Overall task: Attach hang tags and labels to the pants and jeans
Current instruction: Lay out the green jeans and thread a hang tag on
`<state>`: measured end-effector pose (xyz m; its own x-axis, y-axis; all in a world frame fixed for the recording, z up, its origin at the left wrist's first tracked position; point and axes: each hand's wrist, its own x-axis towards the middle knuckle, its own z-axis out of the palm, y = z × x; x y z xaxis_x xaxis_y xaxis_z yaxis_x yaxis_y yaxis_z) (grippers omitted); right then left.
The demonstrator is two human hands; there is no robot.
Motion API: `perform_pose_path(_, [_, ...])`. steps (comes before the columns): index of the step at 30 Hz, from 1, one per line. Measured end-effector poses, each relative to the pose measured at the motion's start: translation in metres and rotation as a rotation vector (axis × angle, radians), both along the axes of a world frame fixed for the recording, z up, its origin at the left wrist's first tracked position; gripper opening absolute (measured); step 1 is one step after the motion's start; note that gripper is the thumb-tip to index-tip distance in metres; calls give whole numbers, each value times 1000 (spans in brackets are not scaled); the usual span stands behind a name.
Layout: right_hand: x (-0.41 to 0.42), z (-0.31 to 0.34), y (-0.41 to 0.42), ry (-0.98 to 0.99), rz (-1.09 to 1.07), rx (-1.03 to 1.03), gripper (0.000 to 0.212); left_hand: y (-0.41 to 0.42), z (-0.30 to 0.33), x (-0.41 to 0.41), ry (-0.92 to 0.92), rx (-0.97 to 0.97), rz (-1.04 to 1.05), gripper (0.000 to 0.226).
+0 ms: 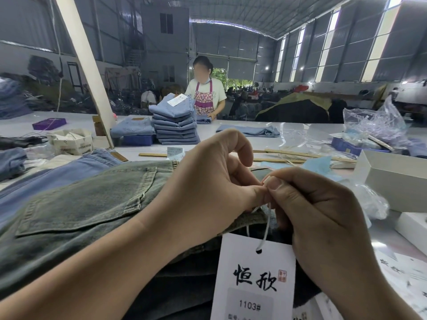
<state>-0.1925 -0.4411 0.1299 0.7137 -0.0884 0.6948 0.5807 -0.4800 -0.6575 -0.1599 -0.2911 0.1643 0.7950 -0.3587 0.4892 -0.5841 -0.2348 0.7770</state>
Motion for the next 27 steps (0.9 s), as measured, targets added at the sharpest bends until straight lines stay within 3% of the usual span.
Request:
perform_pose_path(7, [-1,1,-4,28,30,-19,23,2,-2,2,21,16,-34,42])
perform_pose_path(14, [2,-3,-4,72,173,195,16,4,1,5,66,21,-87,41])
perform_pose_path(27, [-1,-3,-3,81,62,49,18,3,0,8,45,99,-96,42])
